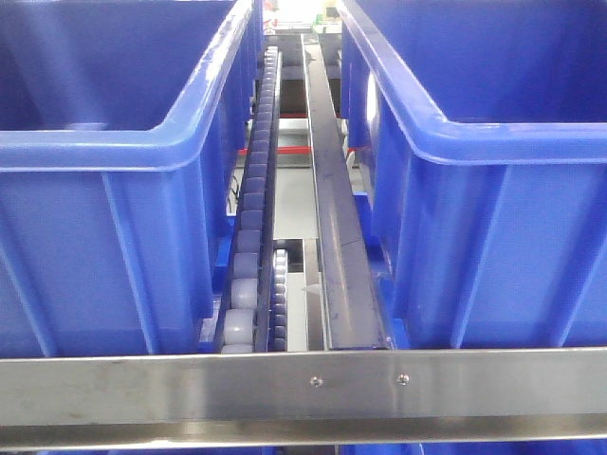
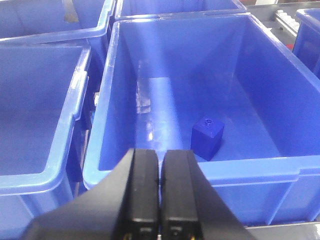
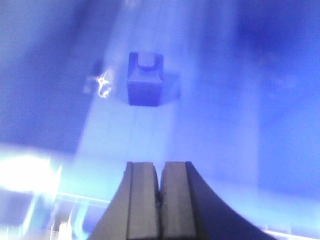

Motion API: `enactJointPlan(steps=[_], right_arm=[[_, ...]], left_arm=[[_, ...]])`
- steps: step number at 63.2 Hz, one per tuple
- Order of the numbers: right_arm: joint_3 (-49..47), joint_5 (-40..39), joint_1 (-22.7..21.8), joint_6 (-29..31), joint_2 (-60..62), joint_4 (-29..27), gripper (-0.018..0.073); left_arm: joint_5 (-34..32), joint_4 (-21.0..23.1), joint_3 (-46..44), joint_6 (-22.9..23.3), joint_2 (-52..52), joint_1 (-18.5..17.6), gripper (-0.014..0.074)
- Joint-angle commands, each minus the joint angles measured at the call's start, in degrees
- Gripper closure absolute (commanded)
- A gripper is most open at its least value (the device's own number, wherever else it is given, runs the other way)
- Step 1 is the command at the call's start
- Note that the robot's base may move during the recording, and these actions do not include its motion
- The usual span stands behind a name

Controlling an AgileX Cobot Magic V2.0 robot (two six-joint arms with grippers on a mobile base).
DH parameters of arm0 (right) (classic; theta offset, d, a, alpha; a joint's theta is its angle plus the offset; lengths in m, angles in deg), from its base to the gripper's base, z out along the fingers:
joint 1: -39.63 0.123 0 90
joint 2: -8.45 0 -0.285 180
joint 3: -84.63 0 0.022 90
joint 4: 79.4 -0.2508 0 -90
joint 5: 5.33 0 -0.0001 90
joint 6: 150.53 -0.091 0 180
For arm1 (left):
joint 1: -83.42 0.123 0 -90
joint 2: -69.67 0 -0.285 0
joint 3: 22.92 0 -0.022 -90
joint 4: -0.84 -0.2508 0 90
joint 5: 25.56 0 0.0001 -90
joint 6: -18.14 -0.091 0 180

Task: Pick and sort blue part to right shelf
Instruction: 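Lower the right gripper into a blue bin and release the part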

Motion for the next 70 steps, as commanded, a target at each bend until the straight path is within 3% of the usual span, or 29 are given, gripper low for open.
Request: enactJointPlan(steps=[1,18,31,63,70], right_arm=[[1.89,-4.93,-0.22,0.25,9.42,1.27,0.047],[4.39,-6.33,-0.22,0.25,28.22,1.25,0.047],[4.32,-11.14,-0.22,0.25,28.23,1.12,0.047],[4.32,-11.14,-0.22,0.25,28.23,1.12,0.047],[4.32,-11.14,-0.22,0.25,28.23,1.12,0.047]], left_arm=[[-4.39,-0.54,-1.25,0.19,0.32,-0.13,0.0473],[-4.39,-0.54,-1.25,0.19,0.32,-0.13,0.0473],[-4.39,-0.54,-1.25,0.19,0.32,-0.13,0.0473],[-4.14,-1.59,-1.25,0.19,0.32,-0.13,0.0473],[-8.59,-0.66,-1.11,0.19,0.19,2.08,0.0473]])
